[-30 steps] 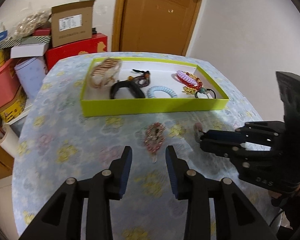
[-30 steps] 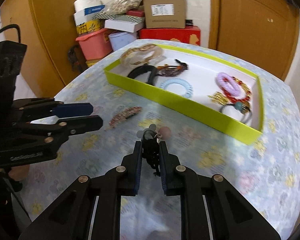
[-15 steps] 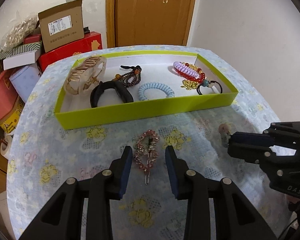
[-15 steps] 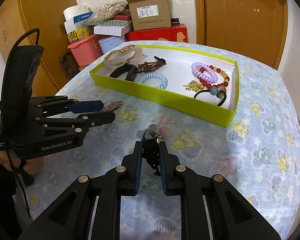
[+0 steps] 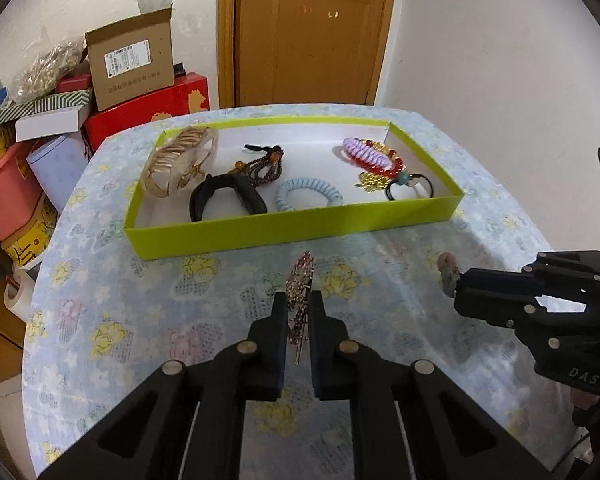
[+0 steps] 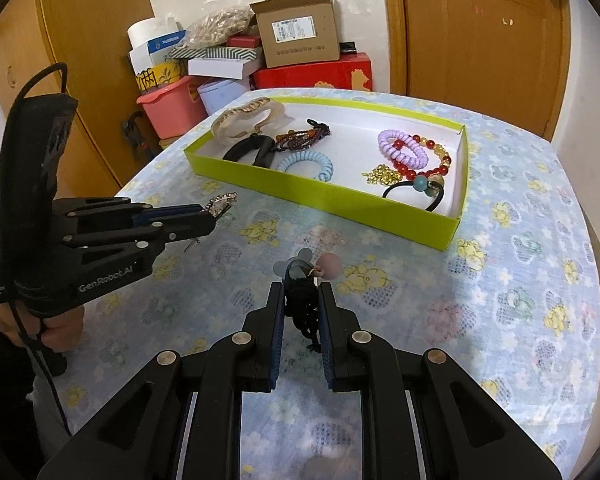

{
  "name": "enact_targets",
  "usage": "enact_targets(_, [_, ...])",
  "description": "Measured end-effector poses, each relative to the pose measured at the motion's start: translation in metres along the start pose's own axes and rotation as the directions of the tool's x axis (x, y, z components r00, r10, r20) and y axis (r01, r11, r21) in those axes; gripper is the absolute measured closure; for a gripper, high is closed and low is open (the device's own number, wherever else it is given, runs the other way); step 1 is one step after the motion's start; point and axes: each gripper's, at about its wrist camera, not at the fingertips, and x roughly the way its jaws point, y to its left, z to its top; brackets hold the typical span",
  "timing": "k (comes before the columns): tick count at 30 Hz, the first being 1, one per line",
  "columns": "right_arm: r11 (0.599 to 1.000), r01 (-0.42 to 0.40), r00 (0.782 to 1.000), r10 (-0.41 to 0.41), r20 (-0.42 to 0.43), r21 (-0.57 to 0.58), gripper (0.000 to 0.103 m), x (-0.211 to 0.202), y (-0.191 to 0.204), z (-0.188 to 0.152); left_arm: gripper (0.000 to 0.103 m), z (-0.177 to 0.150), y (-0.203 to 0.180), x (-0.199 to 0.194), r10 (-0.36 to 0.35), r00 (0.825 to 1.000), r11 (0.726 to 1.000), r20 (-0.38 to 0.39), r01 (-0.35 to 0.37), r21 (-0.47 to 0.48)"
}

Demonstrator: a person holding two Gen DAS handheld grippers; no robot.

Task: Organize jewelry
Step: 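Carry the rhinestone clip and ball hair tie into the tray and release both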

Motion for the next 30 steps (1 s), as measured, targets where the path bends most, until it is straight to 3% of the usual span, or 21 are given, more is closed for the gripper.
enact_targets(16, [1.000,0.013,0.998,-0.013,0.054,-0.007,0.086,-0.031,0.009,0.001,0.093,-0.001,-0.010,-0.041,-0.022,0.998,1.000,0.060,0.022,0.004])
enact_targets(30, [0.998,0.046,0.992,-0.042,0.119,-0.030,0.086,-0.047,-0.003,0.034,0.093,0.030,-0.012,-0.048,-0.022,0.995,1.000,0.093,0.020,0.023])
